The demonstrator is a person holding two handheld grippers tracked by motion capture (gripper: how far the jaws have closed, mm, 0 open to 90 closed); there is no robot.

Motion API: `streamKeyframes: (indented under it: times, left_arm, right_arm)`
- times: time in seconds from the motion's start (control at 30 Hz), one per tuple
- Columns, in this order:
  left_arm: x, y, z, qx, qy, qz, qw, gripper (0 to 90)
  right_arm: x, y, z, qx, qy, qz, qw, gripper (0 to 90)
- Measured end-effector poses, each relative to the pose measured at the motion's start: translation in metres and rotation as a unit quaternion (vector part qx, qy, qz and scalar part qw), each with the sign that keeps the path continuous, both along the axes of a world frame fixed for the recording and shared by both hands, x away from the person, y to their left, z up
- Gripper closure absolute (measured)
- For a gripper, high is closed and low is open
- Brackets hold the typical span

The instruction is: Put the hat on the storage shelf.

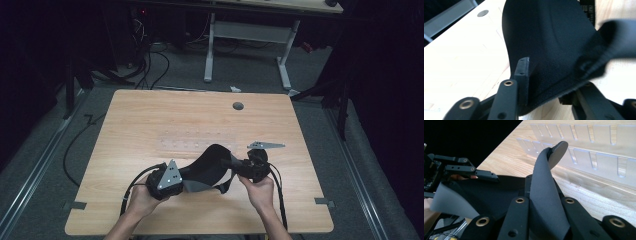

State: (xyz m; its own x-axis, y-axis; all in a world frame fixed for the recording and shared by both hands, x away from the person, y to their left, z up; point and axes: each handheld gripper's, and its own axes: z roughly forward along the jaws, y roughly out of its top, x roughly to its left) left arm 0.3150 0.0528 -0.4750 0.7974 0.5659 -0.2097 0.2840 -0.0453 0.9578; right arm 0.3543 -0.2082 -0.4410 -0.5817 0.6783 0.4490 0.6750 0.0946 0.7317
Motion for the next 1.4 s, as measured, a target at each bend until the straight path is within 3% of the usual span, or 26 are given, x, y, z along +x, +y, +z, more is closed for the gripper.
streamKeyframes:
  times: [0.17,0.3,0.37,0.43,0.5,0.67,0.7,0.87,0.97,1.07,1.1,1.23,1.27,1.3,1.33,1.37,1.4]
  left_arm:
    - [-0.004,0.002,0.003,-0.004,0.001,-0.028,0.9996,79.2]
    - [-0.012,0.004,0.005,-0.005,-0.016,-0.054,0.9984,86.5]
    - [-0.013,0.004,0.004,-0.005,-0.015,-0.053,0.9985,86.7]
    - [-0.011,0.007,0.005,-0.008,0.0,-0.054,0.9985,86.7]
    - [-0.011,0.007,0.005,-0.008,0.002,-0.052,0.9986,86.7]
    - [-0.004,0.017,0.009,-0.038,0.023,-0.025,0.9987,86.7]
    - [-0.002,0.022,0.01,-0.051,0.031,-0.02,0.998,86.7]
    - [0.001,0.028,0.014,-0.067,0.041,-0.012,0.9968,86.7]
    - [0.002,0.03,0.018,-0.075,0.042,-0.006,0.9962,86.7]
    - [0.002,0.033,0.019,-0.083,0.045,0.003,0.9956,86.7]
    - [0.003,0.033,0.02,-0.082,0.046,0.004,0.9955,86.7]
    - [0.006,0.033,0.02,-0.083,0.05,0.012,0.9952,86.7]
    - [0.006,0.033,0.02,-0.083,0.05,0.012,0.9952,86.7]
    - [0.006,0.033,0.02,-0.084,0.049,0.013,0.9952,86.7]
    - [0.006,0.034,0.021,-0.092,0.047,0.018,0.9945,86.7]
    - [0.006,0.034,0.021,-0.092,0.047,0.018,0.9945,86.6]
    - [0.007,0.034,0.021,-0.096,0.047,0.021,0.994,86.7]
  right_arm:
    - [0.001,-0.001,0.0,0.004,0.002,-0.001,1.0,81.0]
    - [0.001,-0.002,-0.002,0.011,-0.003,-0.003,0.9999,74.7]
    - [-0.002,-0.001,-0.002,0.018,-0.007,-0.003,0.9998,67.0]
    - [-0.003,-0.002,-0.002,0.021,-0.017,-0.008,0.9996,62.4]
    - [-0.004,-0.003,-0.003,0.023,-0.024,-0.012,0.9994,60.6]
    - [-0.01,-0.013,-0.004,0.018,-0.05,-0.034,0.998,55.6]
    - [-0.014,-0.019,-0.006,0.014,-0.053,-0.045,0.9975,54.4]
    - [-0.015,-0.034,-0.023,-0.03,-0.046,-0.072,0.9959,51.2]
    - [-0.015,-0.043,-0.036,-0.06,-0.044,-0.1,0.9922,50.4]
    - [-0.015,-0.049,-0.044,-0.074,-0.04,-0.119,0.9893,49.0]
    - [-0.015,-0.055,-0.051,-0.089,-0.041,-0.136,0.9858,47.9]
    - [-0.013,-0.065,-0.059,-0.117,-0.049,-0.171,0.977,45.7]
    - [-0.013,-0.065,-0.059,-0.117,-0.049,-0.171,0.977,45.7]
    - [-0.012,-0.068,-0.061,-0.127,-0.052,-0.176,0.9748,45.2]
    - [-0.011,-0.071,-0.065,-0.15,-0.057,-0.185,0.9696,44.4]
    - [-0.011,-0.071,-0.065,-0.15,-0.057,-0.185,0.9696,44.4]
    - [-0.011,-0.074,-0.068,-0.168,-0.063,-0.195,0.9643,43.9]
